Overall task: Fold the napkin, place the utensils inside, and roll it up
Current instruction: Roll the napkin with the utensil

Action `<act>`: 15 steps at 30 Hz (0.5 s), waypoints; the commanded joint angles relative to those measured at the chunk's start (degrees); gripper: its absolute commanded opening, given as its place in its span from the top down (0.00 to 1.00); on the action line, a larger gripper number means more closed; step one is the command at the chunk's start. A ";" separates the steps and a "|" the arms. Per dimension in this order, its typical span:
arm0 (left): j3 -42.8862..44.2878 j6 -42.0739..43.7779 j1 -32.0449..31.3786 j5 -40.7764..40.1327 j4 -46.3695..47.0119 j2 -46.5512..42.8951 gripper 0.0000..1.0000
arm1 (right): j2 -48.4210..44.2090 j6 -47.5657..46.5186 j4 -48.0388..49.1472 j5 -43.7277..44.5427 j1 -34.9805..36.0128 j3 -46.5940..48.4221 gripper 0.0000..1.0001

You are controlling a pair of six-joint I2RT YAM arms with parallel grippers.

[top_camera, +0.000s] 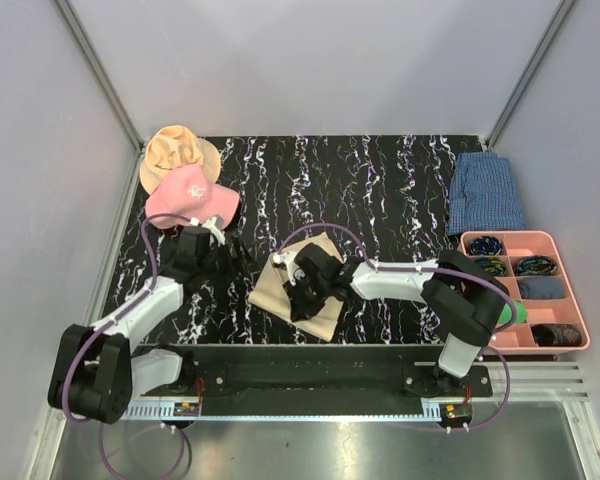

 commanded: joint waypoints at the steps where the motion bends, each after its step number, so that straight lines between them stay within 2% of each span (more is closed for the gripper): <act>1: -4.57 0.30 0.11 0.17 3.89 -5.05 0.19 | 2.42 1.96 -1.11 -14.44 -4.81 1.59 0.96; 8: -9.84 -0.14 -0.50 2.72 9.16 -9.11 0.20 | 9.79 2.83 -1.20 -27.00 -9.92 4.32 0.98; 15: -10.90 0.03 -1.82 3.69 13.65 -5.95 0.23 | 15.17 3.89 -1.02 -33.96 -14.05 6.69 0.99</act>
